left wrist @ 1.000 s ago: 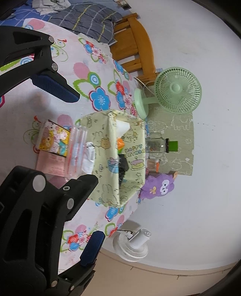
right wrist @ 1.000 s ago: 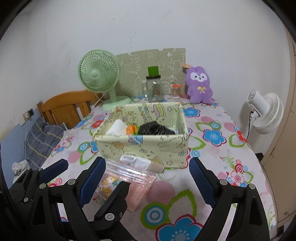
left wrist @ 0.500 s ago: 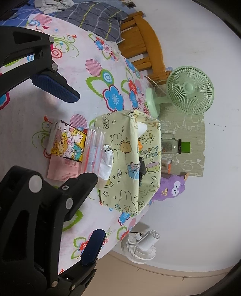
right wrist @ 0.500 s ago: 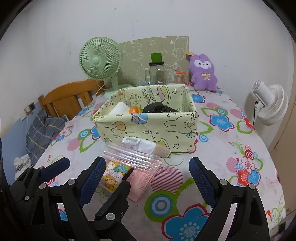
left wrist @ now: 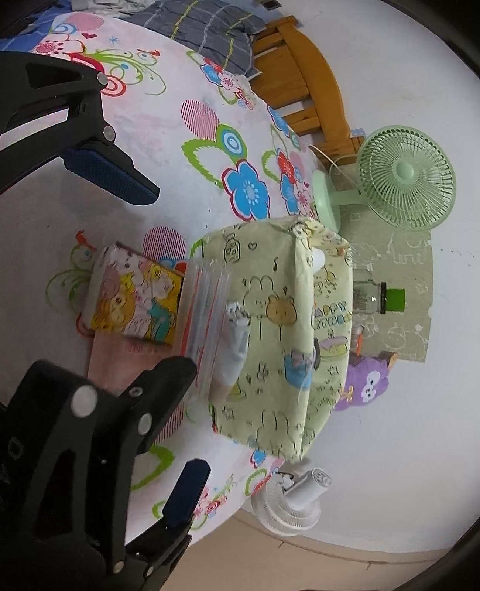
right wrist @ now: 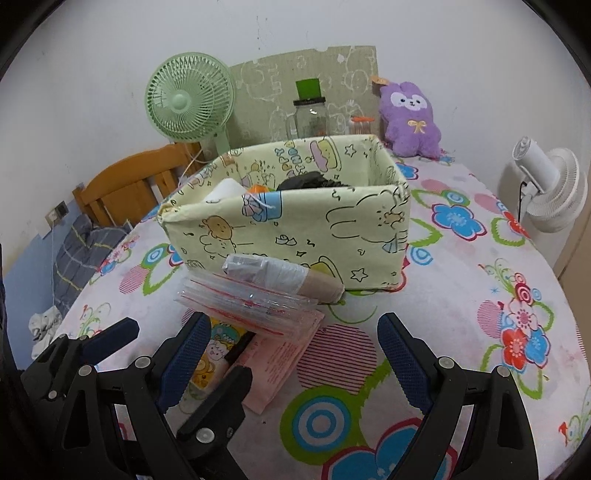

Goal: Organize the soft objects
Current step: 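Grasp the cartoon-printed tissue pack with the left tool while the right tool approaches the clear bags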

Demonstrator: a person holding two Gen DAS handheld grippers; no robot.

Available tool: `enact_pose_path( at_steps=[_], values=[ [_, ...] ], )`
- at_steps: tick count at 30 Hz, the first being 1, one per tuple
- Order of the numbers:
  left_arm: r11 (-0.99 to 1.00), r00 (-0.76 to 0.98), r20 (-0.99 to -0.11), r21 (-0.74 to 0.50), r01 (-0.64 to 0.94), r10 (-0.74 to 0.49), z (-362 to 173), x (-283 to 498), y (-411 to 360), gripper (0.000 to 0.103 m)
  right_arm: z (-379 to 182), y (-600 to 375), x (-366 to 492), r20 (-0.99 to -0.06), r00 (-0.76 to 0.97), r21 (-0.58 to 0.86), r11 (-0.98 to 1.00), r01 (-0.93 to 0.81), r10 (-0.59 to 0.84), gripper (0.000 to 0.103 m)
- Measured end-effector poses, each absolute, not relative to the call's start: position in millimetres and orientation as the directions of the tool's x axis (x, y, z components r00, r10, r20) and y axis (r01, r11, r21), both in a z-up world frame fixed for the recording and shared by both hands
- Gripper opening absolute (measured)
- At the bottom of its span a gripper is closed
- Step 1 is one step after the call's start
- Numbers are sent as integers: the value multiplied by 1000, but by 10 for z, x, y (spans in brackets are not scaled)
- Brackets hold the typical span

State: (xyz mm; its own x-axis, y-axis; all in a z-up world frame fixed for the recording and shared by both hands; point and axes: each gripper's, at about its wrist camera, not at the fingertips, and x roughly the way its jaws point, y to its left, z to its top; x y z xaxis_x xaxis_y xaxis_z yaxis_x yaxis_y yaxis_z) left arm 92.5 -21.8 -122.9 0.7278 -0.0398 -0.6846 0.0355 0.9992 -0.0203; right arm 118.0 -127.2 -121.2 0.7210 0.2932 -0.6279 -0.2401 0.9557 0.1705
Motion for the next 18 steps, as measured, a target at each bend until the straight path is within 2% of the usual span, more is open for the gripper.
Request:
enact_pose_path(
  at_steps=[8,18],
  values=[
    [1000,697,-717,16,-1,13,-1363,1082,-131,99,-1244,-1119,1275,-612,732,117,950,-289,298,92],
    [999,688,-726,28,28,1,-1399,1169,-129,98,-1324,-994,1461,-640,706,98,944,-316,304,91]
  ],
)
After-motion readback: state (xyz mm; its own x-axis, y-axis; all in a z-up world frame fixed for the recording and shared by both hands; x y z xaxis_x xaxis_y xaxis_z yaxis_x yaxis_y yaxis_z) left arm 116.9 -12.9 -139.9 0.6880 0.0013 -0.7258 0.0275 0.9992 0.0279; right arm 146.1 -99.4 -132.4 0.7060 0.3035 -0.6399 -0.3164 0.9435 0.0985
